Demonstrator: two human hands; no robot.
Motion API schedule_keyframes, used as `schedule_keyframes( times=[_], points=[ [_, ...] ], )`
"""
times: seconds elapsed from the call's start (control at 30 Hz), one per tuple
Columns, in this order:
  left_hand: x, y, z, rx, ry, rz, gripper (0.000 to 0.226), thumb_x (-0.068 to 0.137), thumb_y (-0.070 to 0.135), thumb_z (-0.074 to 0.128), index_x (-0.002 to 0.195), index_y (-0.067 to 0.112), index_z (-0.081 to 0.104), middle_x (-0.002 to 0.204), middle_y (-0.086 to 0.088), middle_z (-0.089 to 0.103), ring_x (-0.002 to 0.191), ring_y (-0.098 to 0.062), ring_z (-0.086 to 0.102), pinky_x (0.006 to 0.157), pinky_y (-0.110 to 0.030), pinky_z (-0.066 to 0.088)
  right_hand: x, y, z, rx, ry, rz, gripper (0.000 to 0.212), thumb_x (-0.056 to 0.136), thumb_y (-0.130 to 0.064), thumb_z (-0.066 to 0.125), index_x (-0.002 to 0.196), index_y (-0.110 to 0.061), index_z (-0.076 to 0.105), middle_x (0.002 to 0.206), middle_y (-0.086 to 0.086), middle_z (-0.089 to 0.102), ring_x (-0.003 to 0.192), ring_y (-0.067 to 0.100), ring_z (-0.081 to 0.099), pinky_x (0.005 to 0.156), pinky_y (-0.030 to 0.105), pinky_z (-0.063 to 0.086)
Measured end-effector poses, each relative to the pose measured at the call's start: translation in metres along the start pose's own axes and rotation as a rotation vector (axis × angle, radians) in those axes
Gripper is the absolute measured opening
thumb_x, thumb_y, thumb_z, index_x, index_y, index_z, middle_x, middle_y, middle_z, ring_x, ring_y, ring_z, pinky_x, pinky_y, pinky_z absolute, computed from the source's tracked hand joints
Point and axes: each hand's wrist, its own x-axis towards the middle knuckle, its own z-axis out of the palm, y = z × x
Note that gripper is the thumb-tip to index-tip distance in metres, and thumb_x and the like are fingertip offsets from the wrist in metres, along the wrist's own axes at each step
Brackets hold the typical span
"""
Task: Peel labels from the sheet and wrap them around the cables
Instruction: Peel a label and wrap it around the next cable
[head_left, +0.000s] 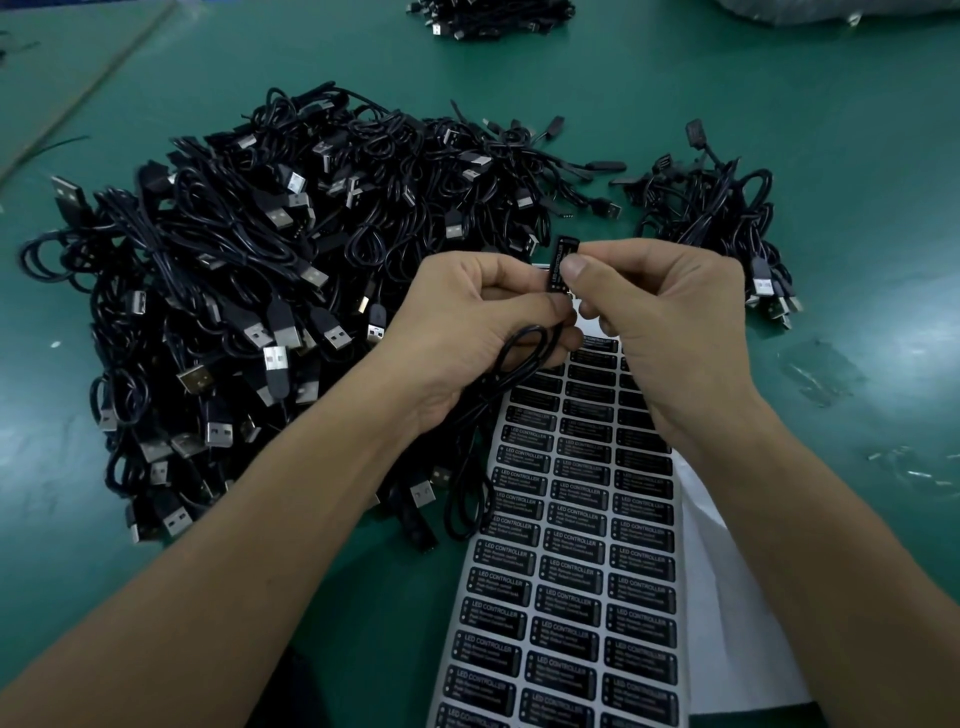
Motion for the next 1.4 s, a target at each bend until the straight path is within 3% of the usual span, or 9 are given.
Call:
schedule_keyframes(
  times=[0.97, 1.23, 1.4],
  points=[
    [-0.0002, -0.0005, 0.0005, -0.020, 0.021, -0.001, 0.006, 0.087, -0.001, 0.072, 0.090, -0.003, 0.067, 0.080, -0.022, 0.074, 0.069, -0.025, 0.075, 0.058, -0.026, 0.058, -0.0002, -0.0003, 0.0007, -0.008, -0.020, -0.033, 0.005, 0.085, -0.008, 0.077, 0.088, -0.011, 0.076, 0.062, -0.012, 0.069, 0.057, -0.002, 0.060, 0.058, 0.010, 0.046],
    [0.0004, -0.0006, 0.0011, -0.011, 0.018, 0.001, 0.007, 0.088, -0.004, 0.067, 0.083, -0.001, 0.064, 0.071, -0.017, 0.072, 0.065, -0.024, 0.073, 0.058, -0.029, 0.060, 0.0003, -0.0003, 0.0000, -0.030, -0.012, -0.073, 0.012, 0.082, -0.008, 0.080, 0.083, -0.018, 0.076, 0.070, -0.009, 0.074, 0.067, 0.006, 0.068, 0.067, 0.020, 0.054],
    [0.0005, -0.0006, 0.0010, 0.017, 0.016, 0.008, 0.003, 0.089, -0.005, 0.066, 0.086, -0.003, 0.065, 0.071, -0.019, 0.072, 0.066, -0.026, 0.072, 0.060, -0.029, 0.060, 0.0009, 0.0004, -0.0006, -0.027, -0.013, -0.084, 0.010, 0.080, -0.006, 0.082, 0.083, -0.014, 0.076, 0.071, -0.005, 0.074, 0.069, 0.011, 0.069, 0.068, 0.023, 0.056]
  ],
)
